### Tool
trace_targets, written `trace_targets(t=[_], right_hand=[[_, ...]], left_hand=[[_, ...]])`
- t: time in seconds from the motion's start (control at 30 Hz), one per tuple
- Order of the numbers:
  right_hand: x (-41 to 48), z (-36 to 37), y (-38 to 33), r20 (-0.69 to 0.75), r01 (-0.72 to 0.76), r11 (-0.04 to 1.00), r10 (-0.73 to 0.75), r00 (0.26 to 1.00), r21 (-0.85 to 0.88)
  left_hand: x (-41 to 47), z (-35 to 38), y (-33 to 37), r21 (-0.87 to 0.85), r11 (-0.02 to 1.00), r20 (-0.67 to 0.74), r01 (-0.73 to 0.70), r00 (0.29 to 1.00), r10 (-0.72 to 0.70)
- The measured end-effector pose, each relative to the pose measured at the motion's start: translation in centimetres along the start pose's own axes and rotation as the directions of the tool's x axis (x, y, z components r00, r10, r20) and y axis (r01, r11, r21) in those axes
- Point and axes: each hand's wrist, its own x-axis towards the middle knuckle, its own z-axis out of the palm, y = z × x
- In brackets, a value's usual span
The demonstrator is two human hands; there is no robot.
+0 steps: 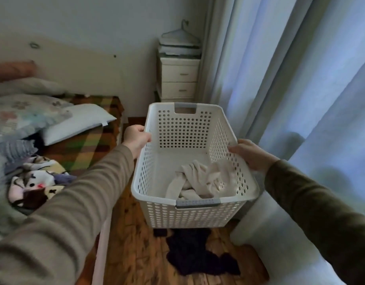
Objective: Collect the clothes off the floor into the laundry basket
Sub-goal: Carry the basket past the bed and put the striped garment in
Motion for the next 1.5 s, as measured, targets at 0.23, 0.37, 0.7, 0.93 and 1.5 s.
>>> trace_targets(t=[0.23, 0.37, 0.7, 0.93, 1.5], right_hand=[[6.8, 4.7, 0.3, 0.044, -0.087, 0.996, 0.088, 0.995, -0.004], [10.9, 7.9, 1.3, 0.053, -0.144, 0.989, 0.141, 0.989, 0.043], [20.1, 16.5, 9.8, 0.11, -0.293, 0.955, 0.286, 0.952, 0.053], [24.3, 22.9, 20.0, 0.226, -0.366, 0.929, 0.347, 0.91, 0.052], [35.4, 41.8, 49.6, 0.322, -0.393, 0.915, 0.346, 0.881, 0.093]], left_hand=[[5.3, -0.7, -3.6, 0.035, 0.994, -0.04, 0.103, 0.994, -0.101], [9.2, -0.6, -6.4, 0.055, 0.987, -0.034, 0.153, 0.988, -0.152], [14.9, 1.3, -17.0, 0.144, 0.961, -0.103, 0.236, 0.97, -0.222], [15.6, 4.7, -27.7, 0.182, 0.937, -0.19, 0.298, 0.946, -0.264], [19.4, 13.6, -58.7, 0.336, 0.875, -0.214, 0.347, 0.933, -0.288]])
